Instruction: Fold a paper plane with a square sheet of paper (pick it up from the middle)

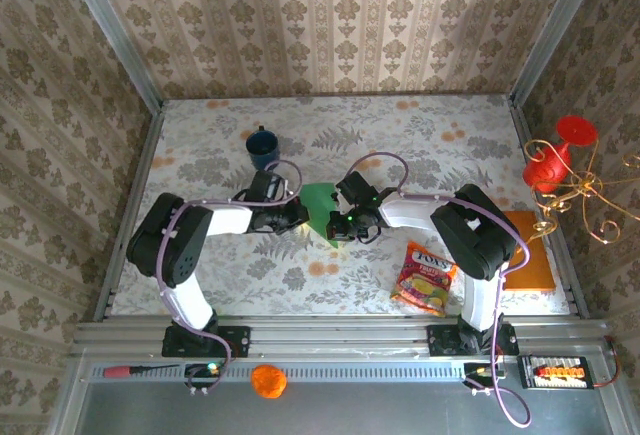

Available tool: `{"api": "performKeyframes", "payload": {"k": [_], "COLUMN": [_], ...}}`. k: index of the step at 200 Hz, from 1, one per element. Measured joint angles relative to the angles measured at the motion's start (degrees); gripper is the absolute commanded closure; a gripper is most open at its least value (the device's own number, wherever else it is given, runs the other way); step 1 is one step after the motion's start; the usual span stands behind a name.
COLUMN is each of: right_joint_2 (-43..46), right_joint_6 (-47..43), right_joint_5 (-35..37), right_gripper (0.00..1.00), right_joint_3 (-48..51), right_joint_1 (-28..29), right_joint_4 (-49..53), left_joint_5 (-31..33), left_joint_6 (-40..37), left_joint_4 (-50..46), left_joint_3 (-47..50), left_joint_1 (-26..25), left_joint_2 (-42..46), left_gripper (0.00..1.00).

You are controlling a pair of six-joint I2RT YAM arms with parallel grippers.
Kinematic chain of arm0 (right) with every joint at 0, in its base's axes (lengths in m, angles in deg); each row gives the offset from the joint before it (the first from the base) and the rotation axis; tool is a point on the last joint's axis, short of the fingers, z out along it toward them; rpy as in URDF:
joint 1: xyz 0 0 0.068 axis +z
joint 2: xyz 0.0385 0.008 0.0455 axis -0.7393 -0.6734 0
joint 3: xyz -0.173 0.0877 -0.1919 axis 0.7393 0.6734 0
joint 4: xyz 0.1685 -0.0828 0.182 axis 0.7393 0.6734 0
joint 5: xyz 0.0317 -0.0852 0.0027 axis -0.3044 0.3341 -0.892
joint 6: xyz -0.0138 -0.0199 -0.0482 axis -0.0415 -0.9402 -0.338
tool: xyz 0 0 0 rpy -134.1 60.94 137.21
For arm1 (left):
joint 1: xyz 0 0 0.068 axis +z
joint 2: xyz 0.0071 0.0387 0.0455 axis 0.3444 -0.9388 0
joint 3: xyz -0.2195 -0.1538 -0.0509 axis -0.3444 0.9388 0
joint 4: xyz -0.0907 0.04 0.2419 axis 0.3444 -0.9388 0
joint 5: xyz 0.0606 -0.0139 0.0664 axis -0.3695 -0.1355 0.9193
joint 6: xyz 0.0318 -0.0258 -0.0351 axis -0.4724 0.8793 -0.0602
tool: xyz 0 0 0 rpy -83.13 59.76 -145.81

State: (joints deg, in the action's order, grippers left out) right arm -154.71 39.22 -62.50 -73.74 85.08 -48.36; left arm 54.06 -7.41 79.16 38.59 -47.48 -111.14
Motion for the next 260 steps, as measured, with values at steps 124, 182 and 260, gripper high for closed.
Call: {"api": "performKeyframes", "payload": {"k": [124,182,260], "right_joint_2": [1.7,13.4,16.0], "right_joint_6": [-6.6,-6.5,4.7], "right_joint_5": [1.3,3.1,7.0], "right_gripper": [0.91,0.68,0.66], "right_joint_3": [-1.2,2.8,10.1], "right_joint_1": [-0.1,-0.3,-0.3], "right_joint_4": [4.3,-0.6,-8.6], "left_joint_5": [5.7,9.2,1.3], "left_joint_6": [-4.8,-4.1,-3.3], "left_joint_4": [-8.2,-7.8,-1.2], "left_joint_3": [-1.4,1.7,6.5], "left_joint_1": [6.1,5.2,2.3], "left_joint_2": [8.4,17.1,17.1], "left_gripper": [0.91,0.62,0.26]}}
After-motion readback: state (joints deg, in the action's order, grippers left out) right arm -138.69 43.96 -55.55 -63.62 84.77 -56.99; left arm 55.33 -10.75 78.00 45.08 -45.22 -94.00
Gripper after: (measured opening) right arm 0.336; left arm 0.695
